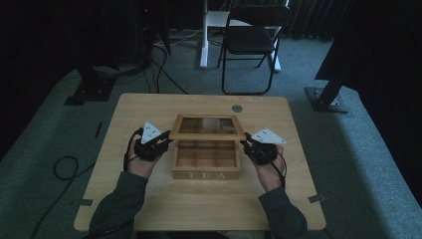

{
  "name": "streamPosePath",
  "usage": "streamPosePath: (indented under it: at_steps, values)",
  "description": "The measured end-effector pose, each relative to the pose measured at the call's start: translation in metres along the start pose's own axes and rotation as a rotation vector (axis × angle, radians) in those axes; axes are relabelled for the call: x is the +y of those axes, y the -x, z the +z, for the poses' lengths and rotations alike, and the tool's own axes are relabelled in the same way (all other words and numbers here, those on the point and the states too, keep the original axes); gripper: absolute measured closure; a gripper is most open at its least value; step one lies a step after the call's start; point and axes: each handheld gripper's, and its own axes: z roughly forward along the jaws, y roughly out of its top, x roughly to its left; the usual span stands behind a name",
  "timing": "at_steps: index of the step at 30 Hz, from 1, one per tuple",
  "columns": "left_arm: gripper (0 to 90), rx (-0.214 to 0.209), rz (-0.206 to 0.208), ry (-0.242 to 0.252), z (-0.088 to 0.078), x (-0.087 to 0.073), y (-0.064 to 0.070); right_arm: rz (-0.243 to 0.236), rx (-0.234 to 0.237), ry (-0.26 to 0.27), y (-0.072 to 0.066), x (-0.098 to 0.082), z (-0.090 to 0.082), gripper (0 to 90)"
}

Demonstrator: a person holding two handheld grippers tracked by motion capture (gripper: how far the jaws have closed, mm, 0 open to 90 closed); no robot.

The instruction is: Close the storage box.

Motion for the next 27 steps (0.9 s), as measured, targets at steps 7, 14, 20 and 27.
streamPosePath:
  at_steps: [7,14,20,27]
  values:
    - [77.1,-0.003,-0.005,-0.001,-0.002,-0.004,0.001,0.006,0.005,-0.003,-0.001,-0.004,-0.002,74.8]
    - [77.1,-0.006,-0.008,-0.007,-0.003,-0.008,0.003,0.006,0.004,-0.002,-0.004,-0.009,-0.007,72.6]
    - [77.1,-0.008,-0.009,-0.012,-0.003,-0.01,0.004,-0.004,-0.004,0.001,-0.01,-0.011,-0.012,70.8]
    - [77.1,-0.011,-0.009,-0.025,-0.002,-0.015,0.006,0.009,0.02,-0.011,-0.013,-0.015,-0.014,58.7]
